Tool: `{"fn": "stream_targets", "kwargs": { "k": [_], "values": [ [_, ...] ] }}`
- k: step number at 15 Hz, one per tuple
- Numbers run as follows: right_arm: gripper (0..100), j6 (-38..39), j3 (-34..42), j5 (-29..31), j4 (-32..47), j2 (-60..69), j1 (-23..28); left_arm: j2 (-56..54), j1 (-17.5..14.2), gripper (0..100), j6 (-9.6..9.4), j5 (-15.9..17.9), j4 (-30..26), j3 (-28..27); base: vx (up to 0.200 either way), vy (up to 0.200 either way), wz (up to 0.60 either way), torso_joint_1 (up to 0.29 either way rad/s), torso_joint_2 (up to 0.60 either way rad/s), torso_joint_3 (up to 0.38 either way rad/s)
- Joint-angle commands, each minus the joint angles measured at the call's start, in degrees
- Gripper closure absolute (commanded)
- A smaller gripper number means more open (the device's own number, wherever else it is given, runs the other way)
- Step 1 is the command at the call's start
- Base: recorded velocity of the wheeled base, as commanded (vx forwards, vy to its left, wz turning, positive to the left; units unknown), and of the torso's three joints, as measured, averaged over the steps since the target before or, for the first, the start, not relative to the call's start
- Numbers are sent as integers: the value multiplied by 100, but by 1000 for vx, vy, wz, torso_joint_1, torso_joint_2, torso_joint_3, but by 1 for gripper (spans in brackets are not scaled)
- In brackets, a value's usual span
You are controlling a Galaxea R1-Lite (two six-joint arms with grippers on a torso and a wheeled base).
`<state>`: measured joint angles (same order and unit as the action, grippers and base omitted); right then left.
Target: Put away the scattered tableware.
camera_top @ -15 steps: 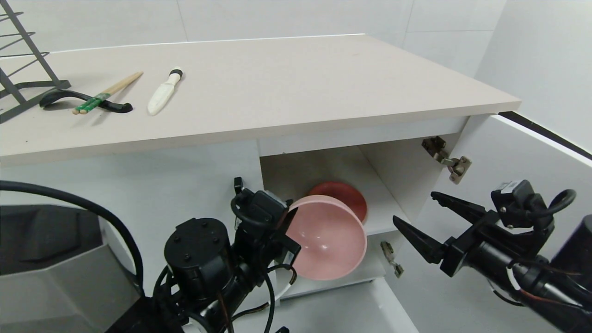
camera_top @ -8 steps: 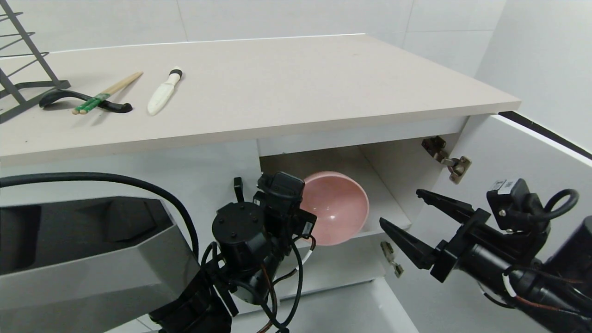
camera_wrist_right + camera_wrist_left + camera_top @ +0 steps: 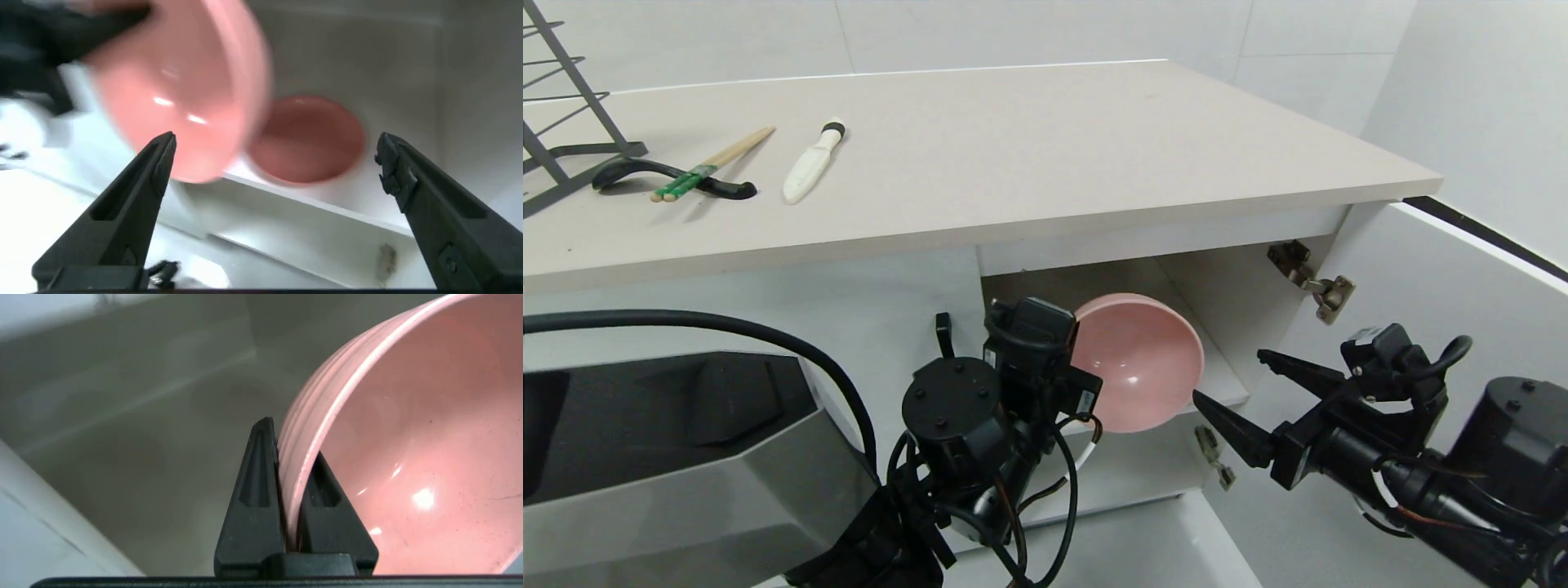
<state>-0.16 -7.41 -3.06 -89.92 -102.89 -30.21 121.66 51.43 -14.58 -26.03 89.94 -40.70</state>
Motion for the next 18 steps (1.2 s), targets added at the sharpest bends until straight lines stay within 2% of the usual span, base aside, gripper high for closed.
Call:
{"fn": "stream_targets", "kwargs": {
  "k": [1,8,13,14,18],
  "values": [
    [0,-2,-50,-2,-8,-109,50,-143,86,100,43,1,6,1,0,0,0,0,0,0],
    [0,-2,-199,16,-8,-12,24,42,491,100,140,-8,6,1,0,0,0,0,0,0],
    [0,7,-164,16,-8,85,-47,130,482,100,148,-8,6,-16,0,0,0,0,0,0],
    [100,7,-138,16,-8,85,-99,130,482,100,148,-8,6,-16,0,0,0,0,0,0],
    [100,-2,-23,16,-8,85,-451,130,491,100,148,1,6,-16,0,0,0,0,0,0]
  ]
}}
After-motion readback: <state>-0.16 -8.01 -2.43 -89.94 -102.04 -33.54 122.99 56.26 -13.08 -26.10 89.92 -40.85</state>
